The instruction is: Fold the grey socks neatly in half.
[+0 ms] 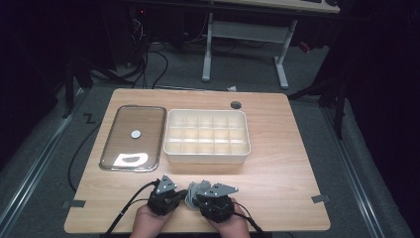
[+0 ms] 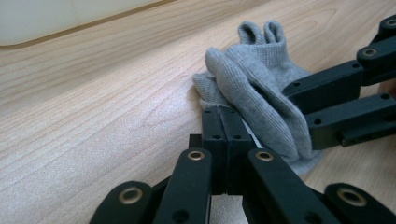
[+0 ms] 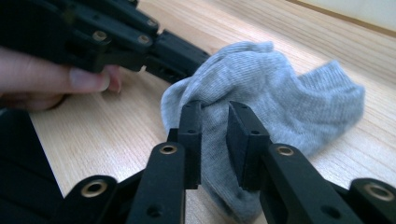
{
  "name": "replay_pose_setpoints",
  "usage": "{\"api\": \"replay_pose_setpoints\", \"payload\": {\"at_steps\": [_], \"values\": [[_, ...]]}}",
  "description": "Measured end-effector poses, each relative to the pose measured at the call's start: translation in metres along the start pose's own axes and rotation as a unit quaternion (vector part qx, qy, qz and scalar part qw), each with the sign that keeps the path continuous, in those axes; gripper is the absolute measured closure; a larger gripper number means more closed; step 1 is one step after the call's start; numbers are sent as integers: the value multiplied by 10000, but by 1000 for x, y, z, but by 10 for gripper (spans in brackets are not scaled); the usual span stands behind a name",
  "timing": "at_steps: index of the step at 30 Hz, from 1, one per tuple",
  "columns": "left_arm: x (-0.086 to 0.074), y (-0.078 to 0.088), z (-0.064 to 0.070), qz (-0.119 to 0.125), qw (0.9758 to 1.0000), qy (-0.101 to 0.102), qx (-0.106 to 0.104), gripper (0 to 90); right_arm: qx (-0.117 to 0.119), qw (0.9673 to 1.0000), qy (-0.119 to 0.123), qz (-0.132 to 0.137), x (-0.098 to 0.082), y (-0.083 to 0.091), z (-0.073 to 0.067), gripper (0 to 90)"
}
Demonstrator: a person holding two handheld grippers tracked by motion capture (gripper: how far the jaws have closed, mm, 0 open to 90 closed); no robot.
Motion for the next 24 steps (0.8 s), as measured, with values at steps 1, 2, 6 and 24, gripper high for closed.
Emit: {"api": "replay_pose_setpoints", "payload": {"at_steps": [1, 2, 6, 24], "values": [[0, 0, 0, -2, 10000, -11, 1, 900, 1, 10000, 15, -10, 0, 0, 0, 767], [1, -1, 0, 1, 10000, -31, 10, 900, 16, 10000, 28, 6, 0, 0, 0, 769], [9, 2, -4, 219, 9995, -114, 209, 851, 11, 10000, 44, 54, -2, 0, 0, 773], [25, -9, 25, 576, 9968, -527, -173, 895, -107, 9994, 302, 103, -2, -2, -4, 778]]}}
Point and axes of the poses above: each handheld gripper's, and its own axes: y roughly backward along the jaws, x roughly out of its top, z roughly to its right, the point moved 7 cm from there along -y, roughly forward along the jaws, and after that the axes turned 9 degrees about z, right-handed, at the moved point
